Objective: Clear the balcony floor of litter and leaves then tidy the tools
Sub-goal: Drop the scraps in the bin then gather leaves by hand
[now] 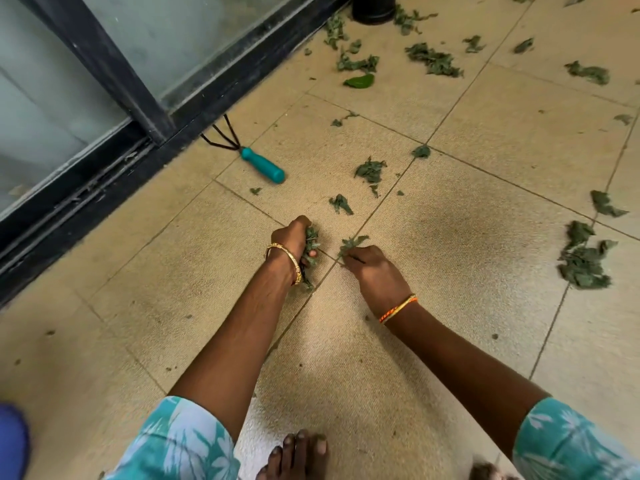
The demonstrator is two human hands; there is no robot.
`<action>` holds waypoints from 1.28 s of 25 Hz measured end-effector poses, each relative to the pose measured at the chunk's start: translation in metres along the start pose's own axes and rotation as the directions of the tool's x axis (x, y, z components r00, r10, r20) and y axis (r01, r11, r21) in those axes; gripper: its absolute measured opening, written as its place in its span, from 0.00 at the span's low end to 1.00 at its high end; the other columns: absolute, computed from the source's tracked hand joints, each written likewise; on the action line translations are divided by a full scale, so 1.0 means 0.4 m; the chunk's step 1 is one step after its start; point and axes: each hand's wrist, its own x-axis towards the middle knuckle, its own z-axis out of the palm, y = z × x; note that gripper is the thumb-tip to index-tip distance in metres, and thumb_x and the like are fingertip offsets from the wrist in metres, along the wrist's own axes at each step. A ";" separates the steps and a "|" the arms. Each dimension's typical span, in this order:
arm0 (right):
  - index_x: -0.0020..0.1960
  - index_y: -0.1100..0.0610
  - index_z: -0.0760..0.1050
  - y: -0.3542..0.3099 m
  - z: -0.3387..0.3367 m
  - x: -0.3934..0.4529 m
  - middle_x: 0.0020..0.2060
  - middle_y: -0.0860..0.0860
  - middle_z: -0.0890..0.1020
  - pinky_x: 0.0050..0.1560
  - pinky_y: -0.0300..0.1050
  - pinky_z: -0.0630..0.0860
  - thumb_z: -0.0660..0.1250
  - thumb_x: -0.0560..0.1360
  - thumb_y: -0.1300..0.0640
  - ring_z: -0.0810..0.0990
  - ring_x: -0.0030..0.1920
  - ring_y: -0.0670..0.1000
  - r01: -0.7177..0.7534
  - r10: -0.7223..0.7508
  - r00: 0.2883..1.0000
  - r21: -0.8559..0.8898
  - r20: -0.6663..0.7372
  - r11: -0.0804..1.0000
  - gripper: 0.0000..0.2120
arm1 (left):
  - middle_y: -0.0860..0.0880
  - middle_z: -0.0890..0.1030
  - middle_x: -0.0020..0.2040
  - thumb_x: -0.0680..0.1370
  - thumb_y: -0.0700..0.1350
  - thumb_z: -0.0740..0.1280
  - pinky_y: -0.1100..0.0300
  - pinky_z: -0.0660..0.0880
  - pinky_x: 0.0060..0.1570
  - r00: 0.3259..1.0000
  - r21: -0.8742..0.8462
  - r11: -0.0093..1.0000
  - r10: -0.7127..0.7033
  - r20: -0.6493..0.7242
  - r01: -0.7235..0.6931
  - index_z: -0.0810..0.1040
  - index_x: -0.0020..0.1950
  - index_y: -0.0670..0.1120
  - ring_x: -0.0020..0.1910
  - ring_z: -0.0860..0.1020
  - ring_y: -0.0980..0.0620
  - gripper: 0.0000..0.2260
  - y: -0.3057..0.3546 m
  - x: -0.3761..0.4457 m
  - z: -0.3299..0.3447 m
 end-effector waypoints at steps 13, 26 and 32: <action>0.41 0.57 0.78 -0.063 -0.112 0.074 0.36 0.49 0.79 0.42 0.38 0.70 0.71 0.68 0.66 0.74 0.41 0.47 -0.314 0.333 0.941 0.486 0.049 0.815 0.06 | 0.47 0.71 0.27 0.75 0.45 0.60 0.71 0.59 0.17 0.926 0.035 0.994 -0.107 0.363 0.101 0.72 0.35 0.44 0.18 0.67 0.54 0.10 -0.035 -0.021 0.008; 0.75 0.59 0.56 0.060 -0.061 0.251 0.75 0.61 0.53 0.71 0.53 0.57 0.61 0.68 0.71 0.51 0.75 0.60 -0.082 0.028 0.847 0.078 0.530 0.994 0.37 | 0.53 0.63 0.19 0.76 0.43 0.56 0.70 0.54 0.15 0.976 -0.408 0.897 -0.097 0.193 0.170 0.63 0.28 0.47 0.21 0.75 0.53 0.16 0.024 0.016 -0.087; 0.57 0.67 0.77 0.064 0.018 0.172 0.56 0.62 0.79 0.54 0.56 0.77 0.59 0.71 0.76 0.75 0.59 0.63 -0.028 0.027 0.986 0.001 0.163 1.000 0.17 | 0.53 0.68 0.21 0.79 0.44 0.56 0.70 0.54 0.15 0.962 -0.448 0.874 -0.077 0.261 0.191 0.65 0.33 0.47 0.16 0.63 0.58 0.13 0.026 0.045 -0.104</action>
